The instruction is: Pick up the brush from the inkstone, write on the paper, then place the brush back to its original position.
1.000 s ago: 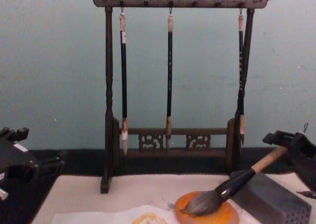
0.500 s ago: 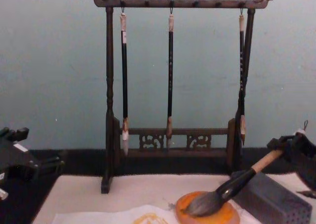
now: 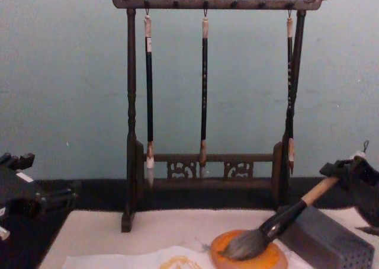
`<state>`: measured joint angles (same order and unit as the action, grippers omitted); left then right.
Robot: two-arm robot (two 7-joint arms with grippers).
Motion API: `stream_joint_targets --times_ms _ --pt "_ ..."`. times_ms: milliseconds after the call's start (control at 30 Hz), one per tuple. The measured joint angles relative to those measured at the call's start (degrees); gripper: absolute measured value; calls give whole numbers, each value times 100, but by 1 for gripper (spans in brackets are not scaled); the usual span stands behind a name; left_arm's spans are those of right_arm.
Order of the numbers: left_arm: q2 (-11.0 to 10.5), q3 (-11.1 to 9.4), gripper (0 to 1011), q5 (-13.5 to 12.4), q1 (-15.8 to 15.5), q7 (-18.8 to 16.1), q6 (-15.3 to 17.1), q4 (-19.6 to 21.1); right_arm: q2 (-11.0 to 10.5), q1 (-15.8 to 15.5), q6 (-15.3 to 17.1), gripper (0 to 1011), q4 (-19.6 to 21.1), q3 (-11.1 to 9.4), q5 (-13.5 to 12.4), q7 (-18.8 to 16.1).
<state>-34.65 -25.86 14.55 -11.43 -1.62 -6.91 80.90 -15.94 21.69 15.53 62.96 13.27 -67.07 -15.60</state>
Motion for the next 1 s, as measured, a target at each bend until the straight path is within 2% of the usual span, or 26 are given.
stream_joint_targets --times_ms 367,567,667,700,800,833,900,1000 --pt "0 0 1001 0 0 0 0 0 -148 41 -218 169 290 175 -52 -182" --pt "0 0 1001 0 0 0 0 0 -321 55 -495 169 543 386 175 -353" --pt "0 0 1001 0 0 0 0 -1 -479 47 -784 169 732 600 500 -478" --pt "0 0 1001 0 0 0 0 0 -479 47 -784 169 732 600 500 -478" --pt "0 0 1001 0 0 0 0 0 -606 13 -1029 169 925 754 827 -549" --pt "0 0 1001 0 0 0 0 0 -663 -6 -1152 169 1019 826 1012 -590" --pt "0 0 1001 0 -1 0 0 0 -711 -26 -1269 169 1112 878 1196 -620" --pt "0 0 1001 0 0 0 0 0 -801 -75 -1507 169 1309 978 1608 -678"
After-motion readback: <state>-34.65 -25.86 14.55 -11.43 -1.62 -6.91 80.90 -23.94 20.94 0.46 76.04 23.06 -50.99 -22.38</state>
